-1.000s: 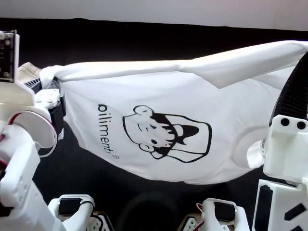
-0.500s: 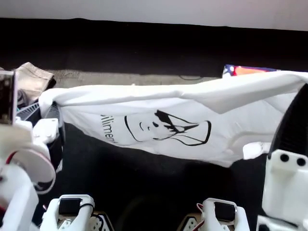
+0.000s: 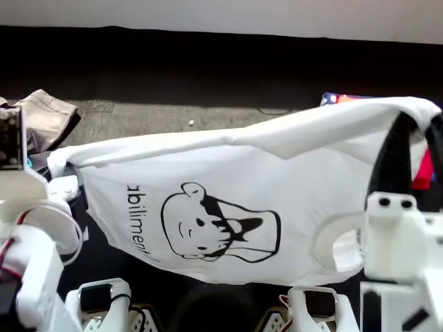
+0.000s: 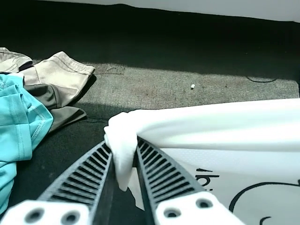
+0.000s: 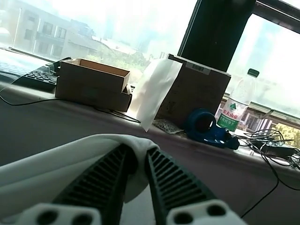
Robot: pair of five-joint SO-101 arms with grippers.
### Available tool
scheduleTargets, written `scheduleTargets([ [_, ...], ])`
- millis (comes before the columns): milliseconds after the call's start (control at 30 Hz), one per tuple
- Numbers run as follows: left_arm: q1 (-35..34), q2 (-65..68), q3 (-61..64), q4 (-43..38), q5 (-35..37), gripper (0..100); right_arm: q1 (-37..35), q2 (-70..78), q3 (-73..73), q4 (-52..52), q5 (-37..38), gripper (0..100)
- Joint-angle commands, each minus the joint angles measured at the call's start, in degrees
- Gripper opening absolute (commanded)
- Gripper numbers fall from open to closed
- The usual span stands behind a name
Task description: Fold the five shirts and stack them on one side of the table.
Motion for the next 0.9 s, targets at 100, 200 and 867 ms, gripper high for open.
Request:
scheduleTargets([
  [100, 1.8, 18.15, 1.63, -9.41, 0.09, 1, -0.4, 9.1, 17.98, -15.34, 0.18, 0.5],
  [200, 5.76, 28.53, 0.48, -12.84, 0.09, 1, -1.98, 14.11, 25.19, -21.41, 0.35, 0.5],
  [867, 7.43, 85.32, -50.77, -5.27, -8.62, 1, -7.08, 54.81, 11.47, -30.11, 0.18, 0.5],
])
